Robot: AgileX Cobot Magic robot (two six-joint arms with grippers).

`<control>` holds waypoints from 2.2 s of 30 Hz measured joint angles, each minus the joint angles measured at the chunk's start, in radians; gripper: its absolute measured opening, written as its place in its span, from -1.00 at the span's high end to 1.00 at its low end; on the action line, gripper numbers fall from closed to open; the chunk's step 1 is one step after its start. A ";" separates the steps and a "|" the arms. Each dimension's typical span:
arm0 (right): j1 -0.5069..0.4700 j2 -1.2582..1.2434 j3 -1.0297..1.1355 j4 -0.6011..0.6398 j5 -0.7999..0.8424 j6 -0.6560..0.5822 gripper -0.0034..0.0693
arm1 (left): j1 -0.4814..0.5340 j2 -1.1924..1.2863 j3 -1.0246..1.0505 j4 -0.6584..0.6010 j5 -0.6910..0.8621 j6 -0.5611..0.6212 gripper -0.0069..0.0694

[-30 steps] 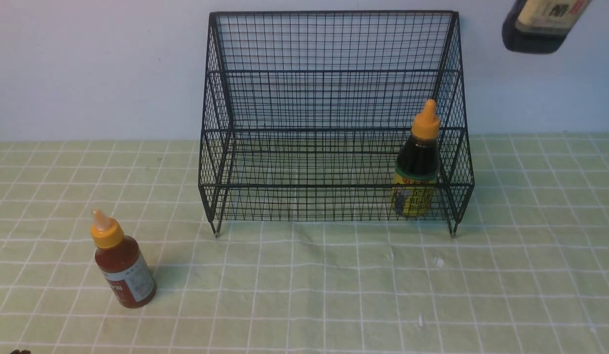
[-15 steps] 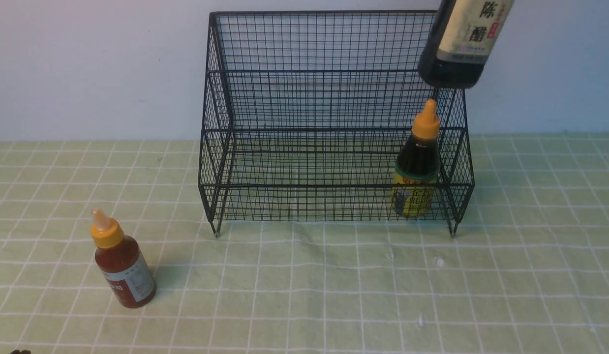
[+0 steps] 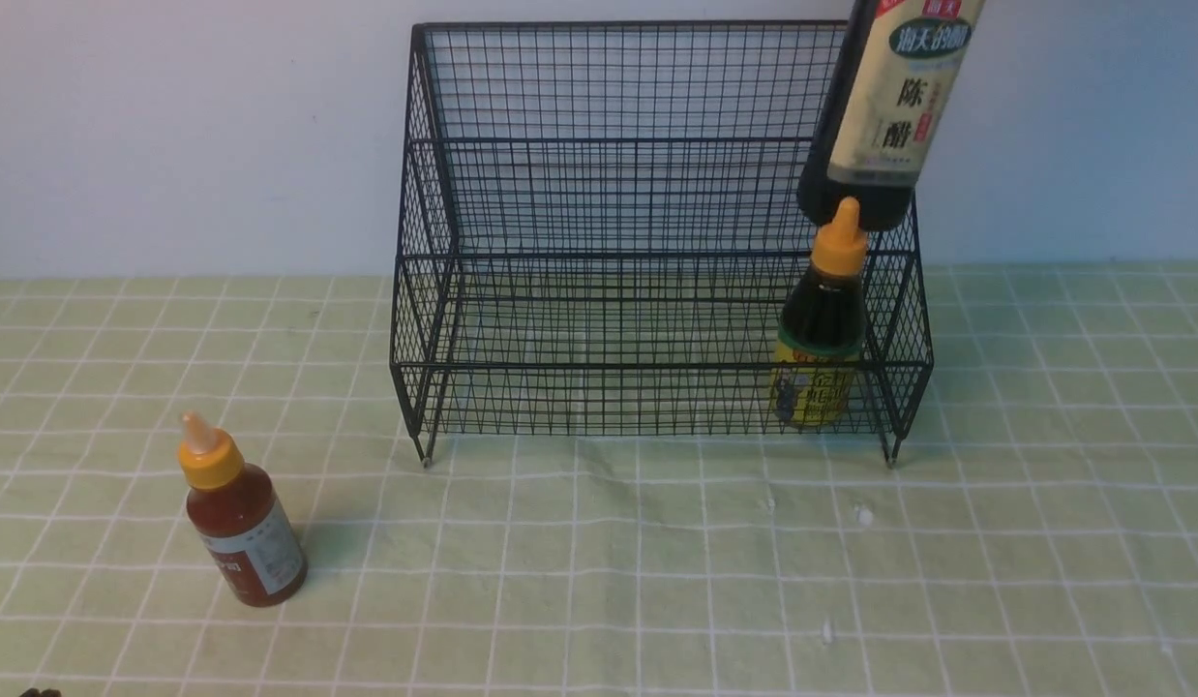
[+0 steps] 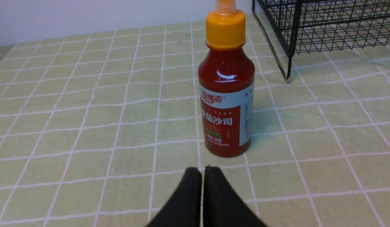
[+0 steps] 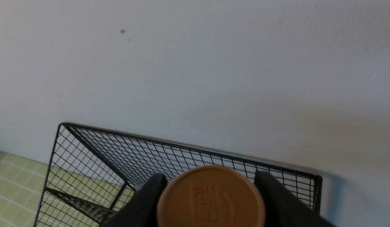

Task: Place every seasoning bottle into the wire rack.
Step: Use the right arm to put the condiment bottle back on the shelf, then use the left arm to grab the condiment bottle closest to it

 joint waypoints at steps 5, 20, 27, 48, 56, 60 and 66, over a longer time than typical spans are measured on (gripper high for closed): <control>0.025 0.022 0.000 -0.051 0.005 0.000 0.01 | 0.000 0.000 0.000 0.000 0.000 0.000 0.83; 0.130 0.071 0.000 -0.277 0.114 0.003 0.01 | 0.000 0.000 0.000 0.000 0.000 0.000 0.83; 0.177 0.074 0.000 -0.322 0.181 0.009 0.01 | 0.000 0.000 0.000 0.000 0.000 0.000 0.83; 0.179 0.117 -0.002 -0.378 0.239 0.137 -0.22 | 0.000 0.000 0.000 0.000 0.000 0.000 0.83; 0.179 0.076 -0.016 -0.411 0.240 0.162 -0.41 | 0.000 0.000 0.000 0.000 0.000 0.000 0.83; 0.179 0.032 -0.055 -0.448 0.240 0.194 -0.41 | 0.000 0.000 0.000 0.000 0.000 0.000 0.83; 0.179 -0.122 -0.092 -0.462 0.242 0.213 -0.41 | 0.000 0.000 0.000 0.000 0.000 0.000 0.83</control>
